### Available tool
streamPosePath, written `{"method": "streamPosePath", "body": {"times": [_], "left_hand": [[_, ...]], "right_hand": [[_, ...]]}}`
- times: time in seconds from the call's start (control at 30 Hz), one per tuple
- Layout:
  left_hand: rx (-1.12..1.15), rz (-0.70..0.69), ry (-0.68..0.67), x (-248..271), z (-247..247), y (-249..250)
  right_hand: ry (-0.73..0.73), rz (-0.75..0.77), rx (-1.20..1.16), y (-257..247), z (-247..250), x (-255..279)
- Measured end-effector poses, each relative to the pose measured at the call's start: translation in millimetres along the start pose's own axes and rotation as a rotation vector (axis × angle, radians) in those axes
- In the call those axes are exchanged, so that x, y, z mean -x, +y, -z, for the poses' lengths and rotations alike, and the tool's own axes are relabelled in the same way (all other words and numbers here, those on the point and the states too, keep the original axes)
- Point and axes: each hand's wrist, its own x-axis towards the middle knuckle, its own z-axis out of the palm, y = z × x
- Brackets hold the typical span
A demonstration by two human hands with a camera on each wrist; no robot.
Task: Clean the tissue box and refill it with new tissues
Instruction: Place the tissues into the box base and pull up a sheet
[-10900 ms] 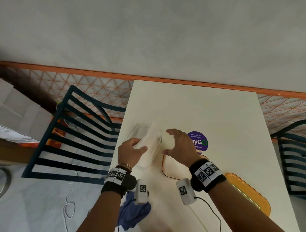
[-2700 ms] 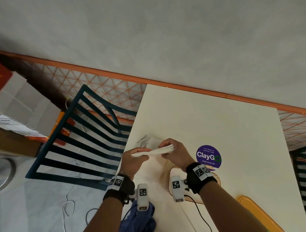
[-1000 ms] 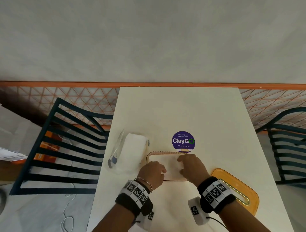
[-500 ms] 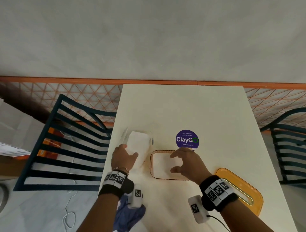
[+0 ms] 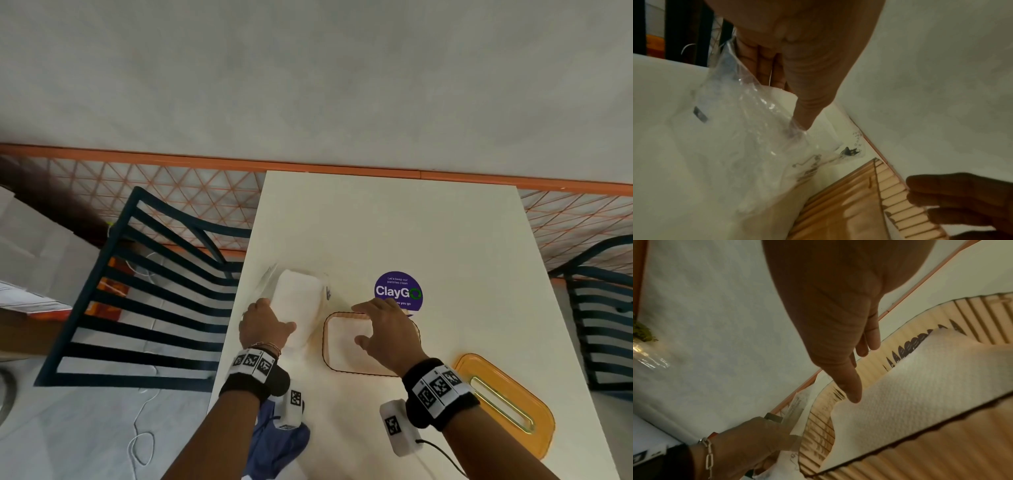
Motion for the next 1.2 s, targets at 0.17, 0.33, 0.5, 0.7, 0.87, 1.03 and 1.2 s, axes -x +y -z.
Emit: {"method": "streamPosePath", "body": {"times": [0.17, 0.33, 0.5, 0.7, 0.87, 1.03, 1.2], "left_hand": [[0.137, 0.013, 0.002, -5, 5, -4], [0.386, 0.009, -0.1, 0, 11, -6], [0.653, -0.055, -0.087, 19, 30, -13], [0.787, -0.23, -0.104, 38, 79, -21], [0.854, -0.284, -0.114, 32, 98, -29], [0.832, -0.21, -0.086, 15, 76, -27], [0.79, -0.106, -0.078, 2, 45, -32]], "right_hand": [[0.017, -0.008, -0.006, -1, 0, -4], [0.049, 0.008, -0.055, -7, 3, -12], [0.011, -0.014, -0.202, -26, 8, -36], [-0.222, -0.016, -0.607, -47, 14, -65], [-0.285, 0.126, -0.792, -62, 7, -73], [-0.215, 0.02, -0.75, -64, -21, -83], [-0.217, -0.031, -0.468, -54, -40, -91]]}}
